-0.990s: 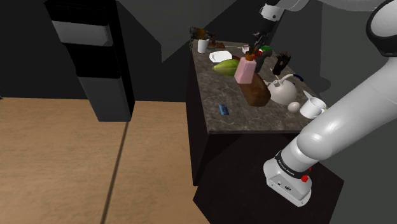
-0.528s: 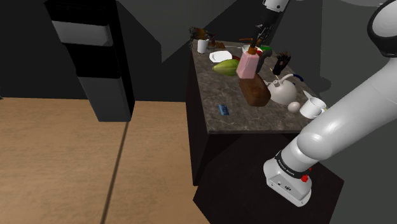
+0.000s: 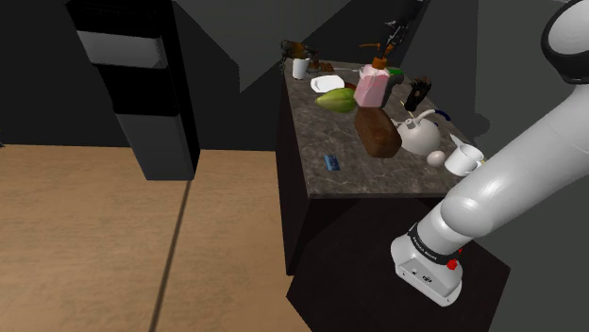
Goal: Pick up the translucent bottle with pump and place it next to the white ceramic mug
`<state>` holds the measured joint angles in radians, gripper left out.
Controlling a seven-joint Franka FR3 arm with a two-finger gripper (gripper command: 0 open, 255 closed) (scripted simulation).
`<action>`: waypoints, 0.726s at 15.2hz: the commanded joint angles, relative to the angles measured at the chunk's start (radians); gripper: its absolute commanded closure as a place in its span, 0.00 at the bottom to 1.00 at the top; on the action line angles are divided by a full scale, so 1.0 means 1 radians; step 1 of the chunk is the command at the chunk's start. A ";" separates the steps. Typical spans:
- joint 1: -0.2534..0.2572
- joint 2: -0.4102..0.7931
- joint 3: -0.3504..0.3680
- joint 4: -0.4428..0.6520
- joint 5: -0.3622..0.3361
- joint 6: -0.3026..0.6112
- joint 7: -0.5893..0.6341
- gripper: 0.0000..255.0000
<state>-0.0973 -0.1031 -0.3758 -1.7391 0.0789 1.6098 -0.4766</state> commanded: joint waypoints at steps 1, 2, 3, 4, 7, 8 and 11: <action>0.000 0.006 0.000 0.033 0.002 -0.028 0.002 1.00; 0.000 0.009 -0.001 0.050 0.003 -0.042 0.002 1.00; 0.000 0.013 -0.001 0.068 0.004 -0.056 0.002 1.00; 0.000 0.016 -0.002 0.085 0.006 -0.070 0.003 1.00; -0.001 0.030 -0.004 0.141 0.011 -0.114 0.003 1.00; -0.001 0.034 -0.005 0.160 0.012 -0.128 0.003 1.00; -0.003 0.051 -0.008 0.220 0.019 -0.173 0.003 1.00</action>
<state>-0.0998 -0.0594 -0.3826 -1.5429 0.0948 1.4537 -0.4733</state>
